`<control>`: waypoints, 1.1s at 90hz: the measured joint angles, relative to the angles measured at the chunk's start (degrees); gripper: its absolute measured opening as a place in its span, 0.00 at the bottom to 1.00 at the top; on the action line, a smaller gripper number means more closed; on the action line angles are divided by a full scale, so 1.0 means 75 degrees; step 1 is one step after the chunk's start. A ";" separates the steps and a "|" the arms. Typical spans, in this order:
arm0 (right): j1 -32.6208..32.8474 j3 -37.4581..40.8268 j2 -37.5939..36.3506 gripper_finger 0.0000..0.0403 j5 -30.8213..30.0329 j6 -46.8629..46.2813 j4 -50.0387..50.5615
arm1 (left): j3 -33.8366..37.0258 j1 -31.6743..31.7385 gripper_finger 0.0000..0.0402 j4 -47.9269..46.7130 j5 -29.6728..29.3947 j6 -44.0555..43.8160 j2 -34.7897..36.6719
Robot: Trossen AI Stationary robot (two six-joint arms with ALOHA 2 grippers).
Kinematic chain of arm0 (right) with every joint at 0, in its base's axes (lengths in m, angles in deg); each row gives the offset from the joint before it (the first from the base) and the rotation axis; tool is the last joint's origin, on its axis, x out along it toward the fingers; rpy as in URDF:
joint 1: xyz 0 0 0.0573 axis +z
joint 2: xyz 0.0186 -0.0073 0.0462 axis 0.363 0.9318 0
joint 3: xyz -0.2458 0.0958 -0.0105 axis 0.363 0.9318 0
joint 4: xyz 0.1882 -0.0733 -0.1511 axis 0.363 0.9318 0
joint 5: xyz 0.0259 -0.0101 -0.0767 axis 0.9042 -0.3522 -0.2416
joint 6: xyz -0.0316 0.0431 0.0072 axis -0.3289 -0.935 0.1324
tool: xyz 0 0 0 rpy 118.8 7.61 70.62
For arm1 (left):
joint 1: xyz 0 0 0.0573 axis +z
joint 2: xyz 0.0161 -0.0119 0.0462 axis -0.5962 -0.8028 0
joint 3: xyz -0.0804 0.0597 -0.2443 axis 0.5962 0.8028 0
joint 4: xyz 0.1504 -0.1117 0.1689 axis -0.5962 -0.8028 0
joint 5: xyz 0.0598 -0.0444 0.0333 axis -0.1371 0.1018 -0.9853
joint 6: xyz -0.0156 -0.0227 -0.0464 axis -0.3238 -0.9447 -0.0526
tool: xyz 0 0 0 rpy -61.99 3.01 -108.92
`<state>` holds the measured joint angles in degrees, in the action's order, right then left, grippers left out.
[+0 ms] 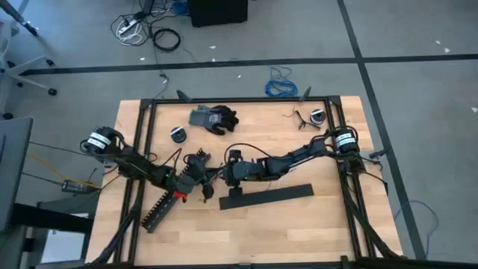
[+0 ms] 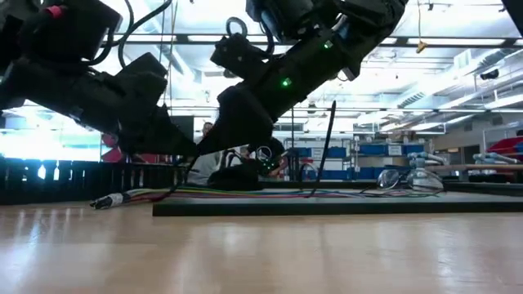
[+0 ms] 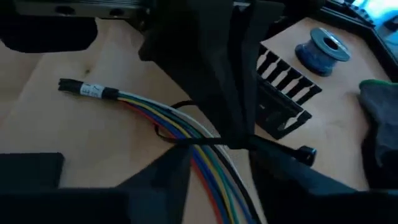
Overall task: Ziptie cables
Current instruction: Wrap the other black zip tie on the cable wires
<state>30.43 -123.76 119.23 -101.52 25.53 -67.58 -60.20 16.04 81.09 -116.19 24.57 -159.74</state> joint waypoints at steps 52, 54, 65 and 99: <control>0.0090 0.0003 0.0000 0.57 -0.1885 0.0453 0.0480 | -0.0002 0.0003 0.00 -0.0011 -0.0029 0.0125 0.0000; 0.0090 0.0003 0.0000 0.57 -0.1992 0.0455 0.0533 | -0.0002 0.0001 0.00 -0.0009 -0.0036 0.0125 0.0000; 0.0081 0.0006 0.0000 0.55 -0.2206 0.0371 0.0937 | -0.0003 -0.0009 0.00 -0.0009 -0.0049 0.0151 0.0000; 0.0068 0.0006 0.0000 0.51 -0.3203 -0.0590 0.1812 | 0.0371 -0.0012 0.00 0.0466 0.0013 0.0277 0.0161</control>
<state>30.94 -123.72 119.23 -125.54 21.11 -54.00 -57.41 15.95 84.59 -116.10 26.65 -158.53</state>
